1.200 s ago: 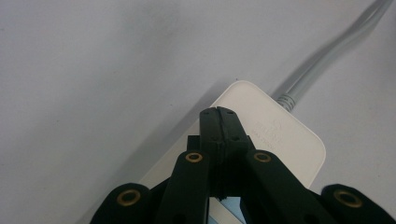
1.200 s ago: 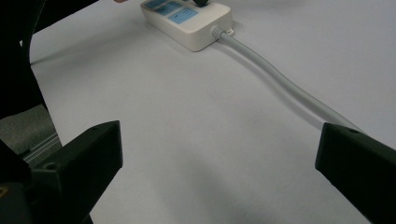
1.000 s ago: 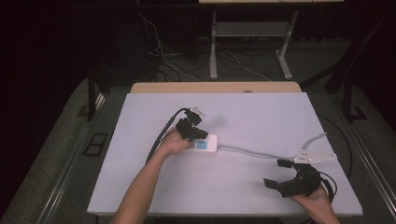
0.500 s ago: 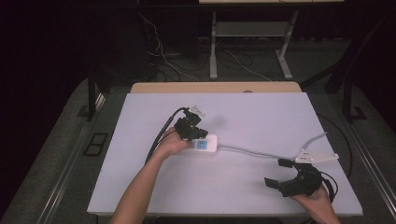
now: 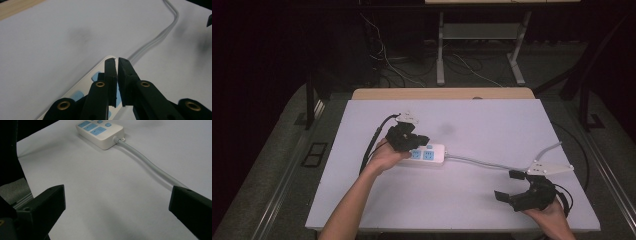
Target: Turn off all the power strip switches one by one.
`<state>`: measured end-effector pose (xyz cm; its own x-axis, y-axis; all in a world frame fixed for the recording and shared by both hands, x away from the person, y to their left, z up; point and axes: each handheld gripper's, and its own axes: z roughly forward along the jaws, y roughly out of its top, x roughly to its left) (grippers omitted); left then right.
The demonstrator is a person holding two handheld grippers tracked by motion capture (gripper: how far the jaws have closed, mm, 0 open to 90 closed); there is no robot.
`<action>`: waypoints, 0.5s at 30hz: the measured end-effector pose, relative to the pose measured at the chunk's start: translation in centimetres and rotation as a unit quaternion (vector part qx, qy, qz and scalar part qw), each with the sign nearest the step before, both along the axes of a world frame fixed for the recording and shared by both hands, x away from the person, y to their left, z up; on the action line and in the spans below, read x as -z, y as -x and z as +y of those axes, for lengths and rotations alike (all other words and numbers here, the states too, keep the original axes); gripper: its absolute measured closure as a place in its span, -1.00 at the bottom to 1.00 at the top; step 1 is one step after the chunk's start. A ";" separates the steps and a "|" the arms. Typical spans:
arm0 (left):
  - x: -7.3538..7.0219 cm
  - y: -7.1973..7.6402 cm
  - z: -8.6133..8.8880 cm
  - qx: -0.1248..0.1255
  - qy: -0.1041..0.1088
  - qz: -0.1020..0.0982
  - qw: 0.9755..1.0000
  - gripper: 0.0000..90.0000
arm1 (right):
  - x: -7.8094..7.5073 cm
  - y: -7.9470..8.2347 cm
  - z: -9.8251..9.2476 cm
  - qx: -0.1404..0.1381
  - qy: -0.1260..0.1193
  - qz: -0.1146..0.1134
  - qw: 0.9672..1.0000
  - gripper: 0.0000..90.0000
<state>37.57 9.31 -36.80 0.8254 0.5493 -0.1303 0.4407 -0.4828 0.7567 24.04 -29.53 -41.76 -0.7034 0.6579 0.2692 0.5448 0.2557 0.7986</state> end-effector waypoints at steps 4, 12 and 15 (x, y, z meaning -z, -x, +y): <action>-0.5 0.6 0.9 -0.004 0.008 -0.004 1.000 0.76 | 0.0 0.0 0.0 0.001 -0.001 0.001 1.000 -0.99; -1.0 1.7 2.9 -0.024 0.025 -0.008 0.999 0.60 | 0.0 0.0 0.0 0.000 -0.002 0.000 1.000 -0.99; -0.9 2.1 3.8 -0.038 0.032 -0.011 0.999 0.50 | 0.0 0.0 0.1 0.000 -0.002 0.000 1.000 -0.99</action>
